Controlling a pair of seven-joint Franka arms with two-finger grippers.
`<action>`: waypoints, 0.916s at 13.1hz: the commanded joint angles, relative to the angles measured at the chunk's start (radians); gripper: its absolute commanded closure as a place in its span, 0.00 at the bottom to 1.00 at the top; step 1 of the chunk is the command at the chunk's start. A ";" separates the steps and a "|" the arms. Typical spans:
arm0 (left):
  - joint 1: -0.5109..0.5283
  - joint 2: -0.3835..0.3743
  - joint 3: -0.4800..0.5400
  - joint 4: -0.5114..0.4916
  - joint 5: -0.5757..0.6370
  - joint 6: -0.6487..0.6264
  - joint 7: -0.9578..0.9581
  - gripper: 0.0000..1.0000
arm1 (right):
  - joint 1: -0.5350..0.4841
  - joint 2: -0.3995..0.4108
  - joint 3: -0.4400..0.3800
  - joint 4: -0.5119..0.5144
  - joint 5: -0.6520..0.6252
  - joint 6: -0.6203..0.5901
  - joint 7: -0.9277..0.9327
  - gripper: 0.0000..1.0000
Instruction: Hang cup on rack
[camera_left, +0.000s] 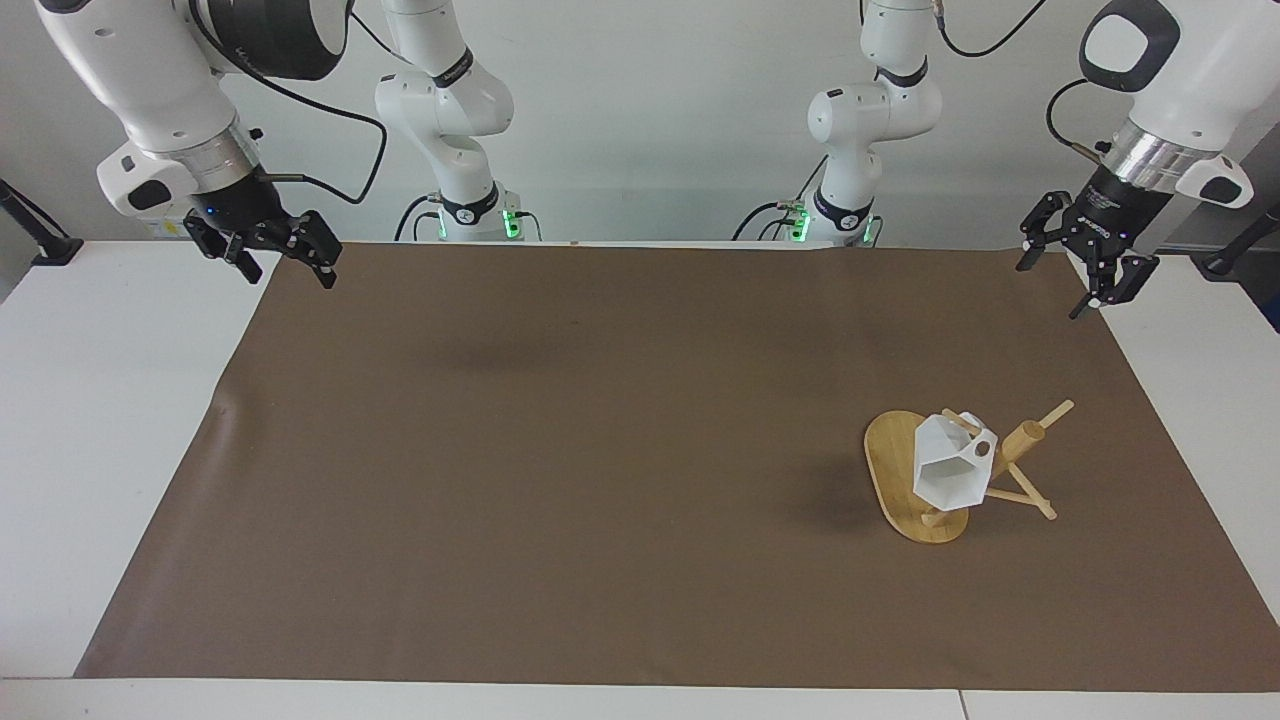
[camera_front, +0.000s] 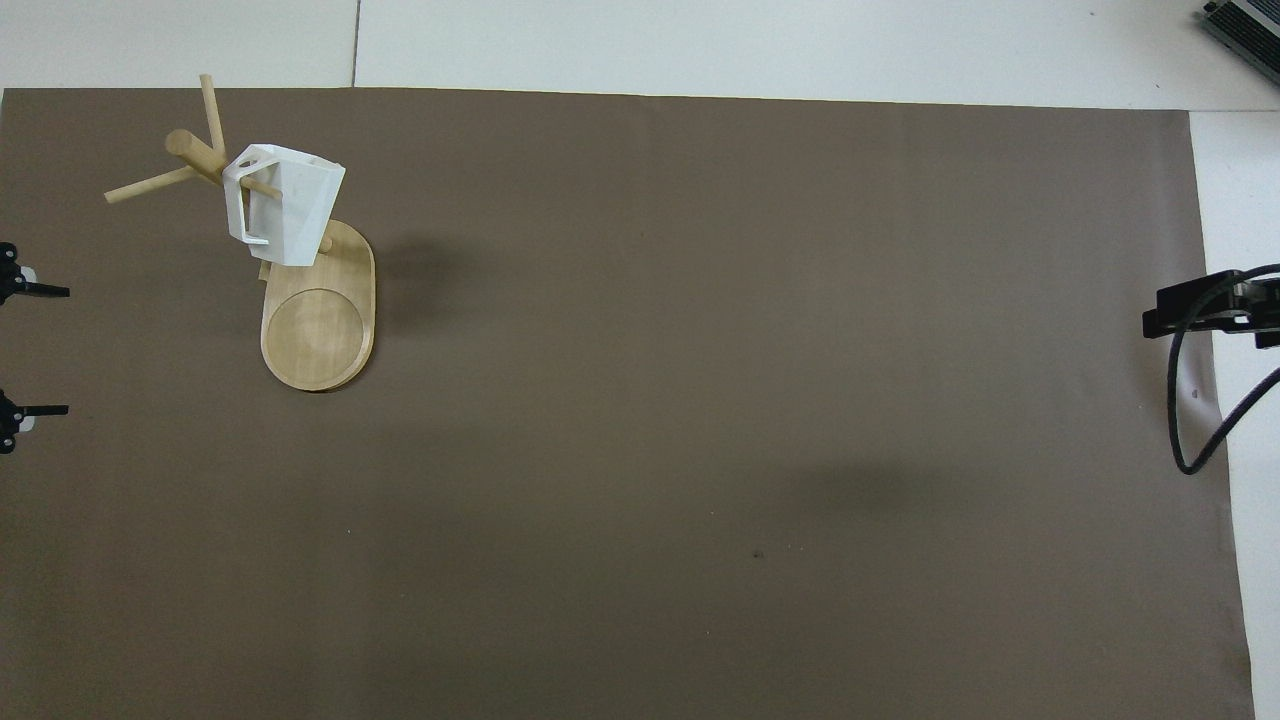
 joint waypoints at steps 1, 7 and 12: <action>-0.015 -0.010 0.004 0.003 0.022 -0.030 0.297 0.00 | -0.003 -0.026 0.003 -0.030 0.001 0.011 -0.017 0.00; -0.012 -0.010 0.005 0.000 0.074 -0.010 0.948 0.00 | -0.003 -0.026 0.003 -0.030 0.001 0.011 -0.017 0.00; -0.020 -0.006 0.004 0.015 0.173 -0.028 1.313 0.00 | -0.003 -0.026 0.003 -0.030 0.001 0.011 -0.017 0.00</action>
